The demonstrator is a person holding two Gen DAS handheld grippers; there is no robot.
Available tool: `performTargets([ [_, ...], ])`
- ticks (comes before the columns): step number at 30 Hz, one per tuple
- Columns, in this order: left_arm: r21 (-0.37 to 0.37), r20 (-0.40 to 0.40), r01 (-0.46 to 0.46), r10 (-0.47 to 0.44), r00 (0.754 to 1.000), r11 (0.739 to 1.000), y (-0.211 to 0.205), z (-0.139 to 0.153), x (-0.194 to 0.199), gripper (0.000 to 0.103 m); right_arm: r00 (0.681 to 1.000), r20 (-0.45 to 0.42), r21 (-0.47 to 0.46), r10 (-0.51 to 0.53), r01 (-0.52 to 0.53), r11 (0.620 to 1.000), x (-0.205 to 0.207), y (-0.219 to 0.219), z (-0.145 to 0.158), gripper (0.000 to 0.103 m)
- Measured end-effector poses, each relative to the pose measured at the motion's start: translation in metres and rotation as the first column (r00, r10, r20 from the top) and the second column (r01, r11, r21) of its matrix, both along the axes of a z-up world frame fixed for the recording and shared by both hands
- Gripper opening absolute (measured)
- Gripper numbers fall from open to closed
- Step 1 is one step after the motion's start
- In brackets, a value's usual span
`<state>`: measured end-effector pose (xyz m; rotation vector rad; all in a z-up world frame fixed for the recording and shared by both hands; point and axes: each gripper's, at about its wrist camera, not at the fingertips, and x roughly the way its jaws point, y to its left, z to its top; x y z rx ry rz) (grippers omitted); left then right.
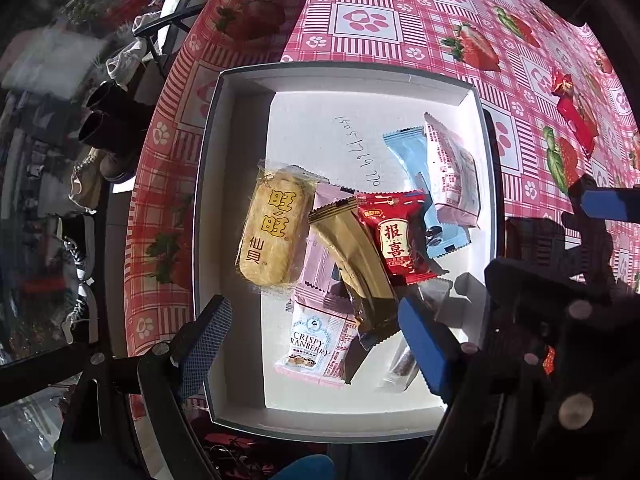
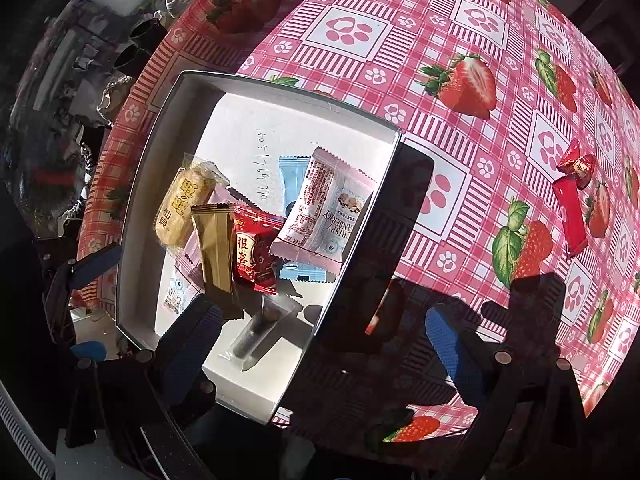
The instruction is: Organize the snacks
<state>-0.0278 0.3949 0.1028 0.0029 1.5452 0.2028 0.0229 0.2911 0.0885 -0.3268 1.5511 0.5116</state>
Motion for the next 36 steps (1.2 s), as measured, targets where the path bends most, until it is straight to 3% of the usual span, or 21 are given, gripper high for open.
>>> performTargets([
  [29,-0.019,-0.008,0.007,-0.007,1.0,1.0,-0.0027,-0.0005,-0.0002,0.088,1.0,-0.02,-0.011,0.006,-0.006,1.0,-0.0026,0.0028,-0.0041,0.103],
  [36,-0.025,0.029,-0.005,0.006,1.0,1.0,0.0032,0.0047,0.0018,0.088,1.0,-0.024,-0.01,0.0,0.0,1.0,-0.0027,0.0022,-0.0048,0.103],
])
